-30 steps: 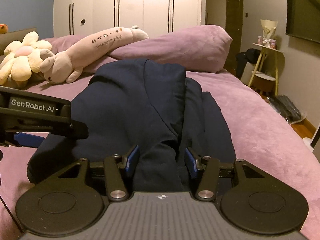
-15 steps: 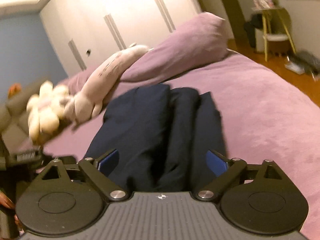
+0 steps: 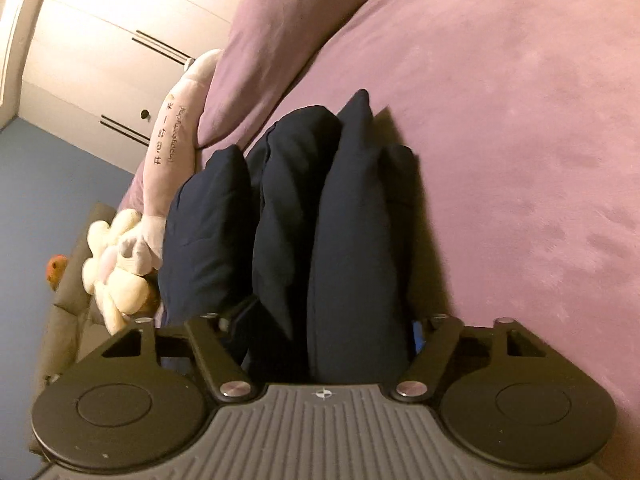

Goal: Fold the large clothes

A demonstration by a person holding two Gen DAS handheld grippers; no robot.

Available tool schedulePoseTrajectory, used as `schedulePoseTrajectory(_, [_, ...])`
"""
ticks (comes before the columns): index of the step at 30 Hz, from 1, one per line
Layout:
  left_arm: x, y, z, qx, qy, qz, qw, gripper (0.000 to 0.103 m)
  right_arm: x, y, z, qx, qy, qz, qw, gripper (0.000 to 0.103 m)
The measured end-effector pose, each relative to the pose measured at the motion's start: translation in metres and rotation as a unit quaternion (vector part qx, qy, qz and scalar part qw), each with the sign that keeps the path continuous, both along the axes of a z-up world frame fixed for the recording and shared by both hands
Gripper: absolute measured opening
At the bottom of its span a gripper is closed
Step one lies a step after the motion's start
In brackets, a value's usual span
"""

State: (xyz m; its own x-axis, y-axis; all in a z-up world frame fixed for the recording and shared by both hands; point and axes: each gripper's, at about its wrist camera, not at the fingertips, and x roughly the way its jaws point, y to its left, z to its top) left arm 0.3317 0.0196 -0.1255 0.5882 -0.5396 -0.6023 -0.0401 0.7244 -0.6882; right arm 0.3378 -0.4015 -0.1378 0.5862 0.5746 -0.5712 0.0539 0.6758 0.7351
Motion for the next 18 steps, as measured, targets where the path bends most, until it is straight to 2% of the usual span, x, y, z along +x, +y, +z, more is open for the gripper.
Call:
schedulePoseTrajectory(3, [-0.002,0.0,0.012,0.018,-0.014,-0.006,0.9997,0.068,-0.001,0.008,0.008,-0.01,-0.016,0.013,1.0,0.052])
schedulePoseTrajectory(5, [-0.004,0.002,0.02,0.024,-0.021,-0.006,0.9995,0.064,-0.001,0.015,0.014,-0.007,-0.026,0.015,1.0,0.051])
schedulePoseTrajectory(8, [-0.006,0.01,0.029,0.019,-0.024,-0.002,0.9995,0.06,0.003,0.033,0.021,-0.013,-0.035,0.02,0.999,0.051])
schedulePoseTrajectory(10, [-0.01,0.02,0.039,0.027,-0.03,0.005,0.9992,0.06,0.009,0.048,0.021,0.001,-0.031,0.03,0.999,0.05])
schedulePoseTrajectory(13, [-0.022,0.042,0.06,0.069,-0.056,0.031,0.9956,0.06,0.02,0.086,0.013,0.028,-0.02,0.059,0.998,0.049])
schedulePoseTrajectory(16, [-0.034,0.074,0.075,0.11,-0.064,0.062,0.99,0.061,0.024,0.128,0.002,0.054,-0.008,0.09,0.994,0.05])
schedulePoseTrajectory(18, [-0.04,0.088,0.073,0.146,-0.049,0.079,0.985,0.062,0.023,0.151,-0.003,0.041,-0.009,0.098,0.994,0.06])
